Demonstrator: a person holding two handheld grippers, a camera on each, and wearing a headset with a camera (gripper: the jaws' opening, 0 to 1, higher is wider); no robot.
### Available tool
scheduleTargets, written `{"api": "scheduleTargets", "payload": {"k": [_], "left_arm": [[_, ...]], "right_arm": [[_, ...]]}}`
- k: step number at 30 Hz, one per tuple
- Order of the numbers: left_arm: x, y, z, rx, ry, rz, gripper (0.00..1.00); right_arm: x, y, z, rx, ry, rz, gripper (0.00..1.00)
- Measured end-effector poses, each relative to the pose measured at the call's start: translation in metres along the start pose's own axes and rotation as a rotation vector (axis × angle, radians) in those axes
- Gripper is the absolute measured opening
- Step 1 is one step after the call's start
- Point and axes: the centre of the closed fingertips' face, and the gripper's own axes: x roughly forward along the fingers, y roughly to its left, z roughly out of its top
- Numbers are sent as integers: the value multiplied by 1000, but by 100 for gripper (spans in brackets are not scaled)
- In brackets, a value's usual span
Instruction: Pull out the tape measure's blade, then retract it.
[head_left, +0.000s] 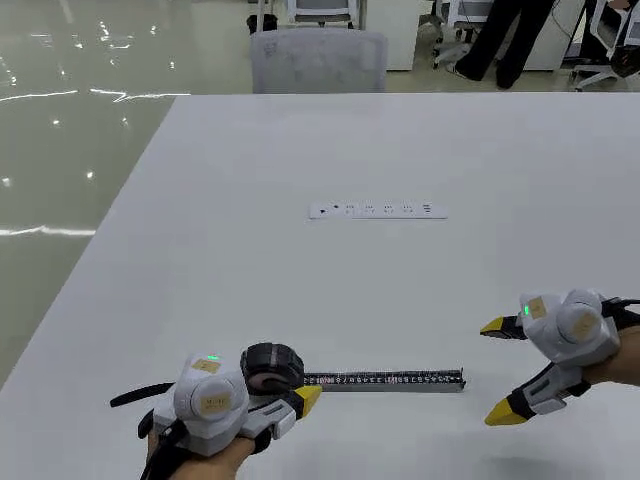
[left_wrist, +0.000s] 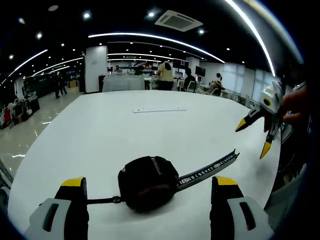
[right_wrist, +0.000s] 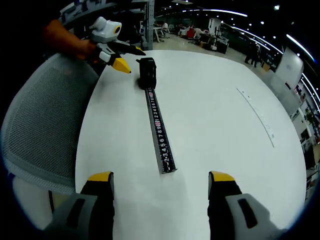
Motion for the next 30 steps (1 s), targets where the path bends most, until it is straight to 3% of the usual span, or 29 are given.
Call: {"api": "scheduleTargets", "payload": {"k": [7, 11, 16, 23, 27, 30], "left_arm": [[5, 5, 0, 8, -19, 35, 100], [8, 4, 2, 3, -34, 36, 100], [9, 0, 0, 4, -34, 29, 100], [10, -1, -3, 2, -27, 21, 100], [11, -3, -5, 1, -26, 13, 100], [11, -3, -6, 0, -22, 12, 100]], "right_arm": [[11, -14, 0, -8, 44, 43, 68], [17, -16, -1, -36, 74, 58, 58], [26, -14, -4, -58, 114, 87, 53], [34, -10, -4, -51, 128, 110, 44], [40, -8, -15, -28, 156, 133, 35], [42, -9, -18, -18, 160, 134, 34]]}}
